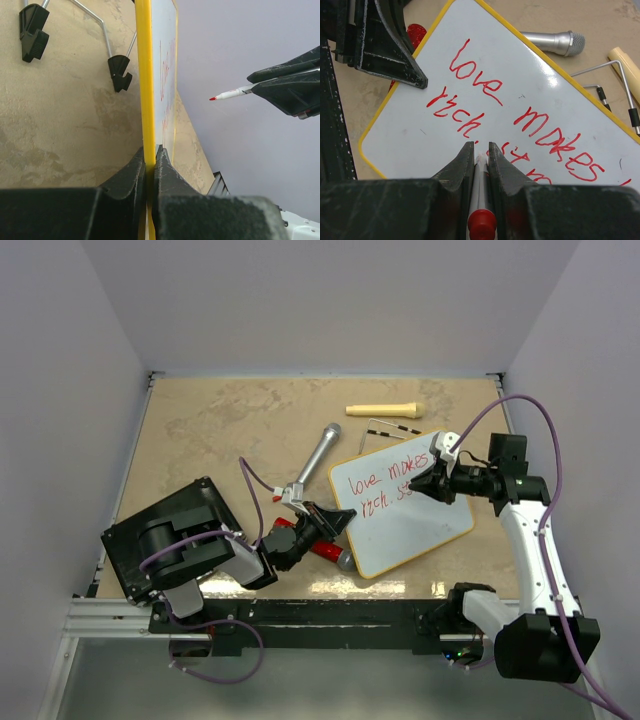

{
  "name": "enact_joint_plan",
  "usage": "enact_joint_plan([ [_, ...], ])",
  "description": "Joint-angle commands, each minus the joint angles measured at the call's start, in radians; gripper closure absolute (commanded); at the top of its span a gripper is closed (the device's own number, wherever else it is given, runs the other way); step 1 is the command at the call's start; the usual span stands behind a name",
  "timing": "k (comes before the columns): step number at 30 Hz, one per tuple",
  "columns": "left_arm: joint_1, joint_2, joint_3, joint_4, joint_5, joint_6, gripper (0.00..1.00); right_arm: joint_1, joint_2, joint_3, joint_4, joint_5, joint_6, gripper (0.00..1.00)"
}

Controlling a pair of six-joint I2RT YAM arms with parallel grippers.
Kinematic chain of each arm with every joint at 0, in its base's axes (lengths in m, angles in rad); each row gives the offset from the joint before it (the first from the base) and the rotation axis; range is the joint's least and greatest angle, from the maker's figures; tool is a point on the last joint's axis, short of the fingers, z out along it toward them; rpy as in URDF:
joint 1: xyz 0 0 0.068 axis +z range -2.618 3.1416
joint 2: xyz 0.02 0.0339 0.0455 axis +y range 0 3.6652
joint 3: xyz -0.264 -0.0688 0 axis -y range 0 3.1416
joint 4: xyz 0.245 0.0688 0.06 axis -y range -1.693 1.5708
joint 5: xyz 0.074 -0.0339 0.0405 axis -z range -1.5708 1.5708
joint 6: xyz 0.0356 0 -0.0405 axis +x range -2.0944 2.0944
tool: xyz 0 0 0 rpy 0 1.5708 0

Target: Write a sentence on the whiteboard

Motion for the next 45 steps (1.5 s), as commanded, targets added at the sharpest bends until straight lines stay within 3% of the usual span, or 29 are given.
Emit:
enact_joint_plan([
  [1, 0.002, 0.014, -0.026, 0.082, 0.013, 0.123, 1.0, 0.001, 0.005, 0.0, -0.002, -0.01, -0.016, 1.0],
  [14, 0.004, 0.004, -0.034, 0.082, 0.013, 0.121, 1.0, 0.001, 0.017, 0.004, -0.016, 0.006, -0.049, 1.0],
  [19, 0.007, -0.003, -0.043, 0.084, 0.015, 0.121, 1.0, -0.002, 0.019, 0.034, 0.018, 0.116, 0.001, 1.0],
  [27, 0.018, -0.026, -0.06, 0.087, 0.021, 0.138, 1.0, -0.181, 0.092, 0.076, 0.092, 0.233, -0.009, 1.0],
  [30, 0.018, -0.022, -0.058, 0.084, 0.026, 0.138, 1.0, -0.191, 0.082, 0.037, 0.131, 0.309, -0.04, 1.0],
  [32, 0.019, -0.014, -0.054, 0.095, 0.032, 0.137, 1.0, -0.178, 0.042, 0.005, 0.095, 0.255, -0.075, 1.0],
  [40, 0.019, 0.006, -0.042, 0.099, -0.011, 0.074, 1.0, 0.159, -0.052, -0.031, 0.03, 0.175, -0.048, 1.0],
  [45, 0.021, 0.003, -0.043, 0.099, -0.098, 0.023, 1.0, 0.34, -0.044, -0.045, 0.055, 0.215, -0.017, 1.0],
])
